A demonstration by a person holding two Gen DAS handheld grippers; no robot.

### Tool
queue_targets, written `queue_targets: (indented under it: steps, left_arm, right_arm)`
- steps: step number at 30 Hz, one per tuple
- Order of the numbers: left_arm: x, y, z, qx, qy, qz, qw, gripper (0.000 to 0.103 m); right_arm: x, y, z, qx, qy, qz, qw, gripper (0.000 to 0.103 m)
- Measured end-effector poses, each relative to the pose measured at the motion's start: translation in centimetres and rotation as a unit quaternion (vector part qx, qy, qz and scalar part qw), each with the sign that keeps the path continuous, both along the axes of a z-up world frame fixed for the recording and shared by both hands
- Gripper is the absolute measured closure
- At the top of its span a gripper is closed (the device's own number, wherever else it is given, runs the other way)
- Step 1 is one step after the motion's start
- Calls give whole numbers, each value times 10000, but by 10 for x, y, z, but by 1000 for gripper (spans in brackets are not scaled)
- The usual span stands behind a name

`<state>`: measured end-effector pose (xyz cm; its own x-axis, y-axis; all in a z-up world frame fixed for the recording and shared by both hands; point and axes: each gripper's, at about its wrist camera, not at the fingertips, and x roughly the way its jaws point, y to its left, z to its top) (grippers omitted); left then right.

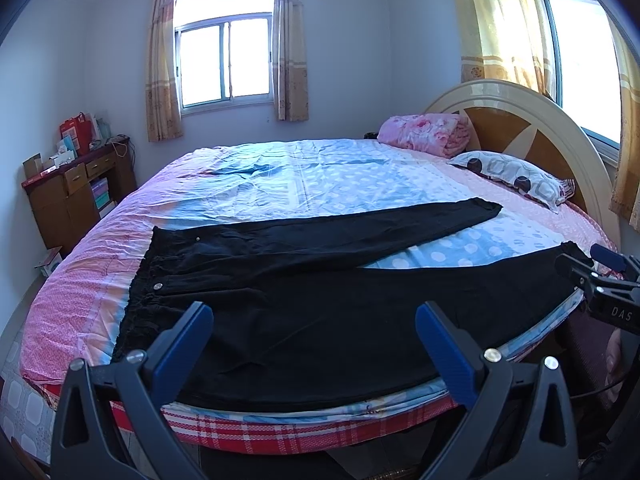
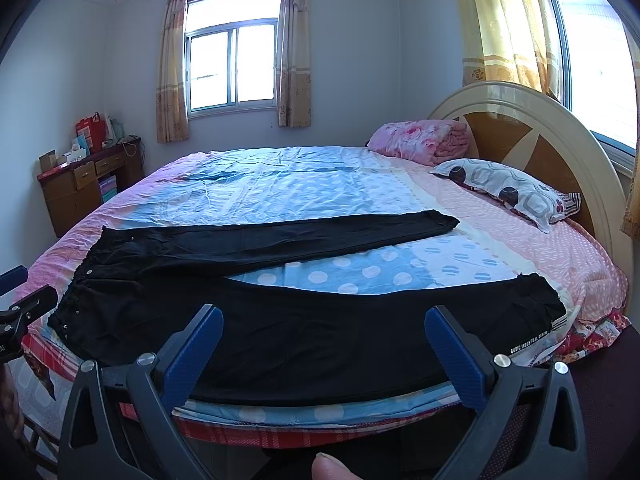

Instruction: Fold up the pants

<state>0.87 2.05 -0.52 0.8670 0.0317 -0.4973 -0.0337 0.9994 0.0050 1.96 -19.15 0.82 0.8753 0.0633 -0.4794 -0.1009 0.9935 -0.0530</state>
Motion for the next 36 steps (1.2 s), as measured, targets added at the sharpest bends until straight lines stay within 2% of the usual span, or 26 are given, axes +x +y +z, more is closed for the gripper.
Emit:
queue_targets:
  steps: [36]
  left_arm:
    - [2, 2, -4, -140, 112, 24, 9998, 0]
  right_arm:
    - [0, 4, -3, -35, 66, 29, 10000, 1]
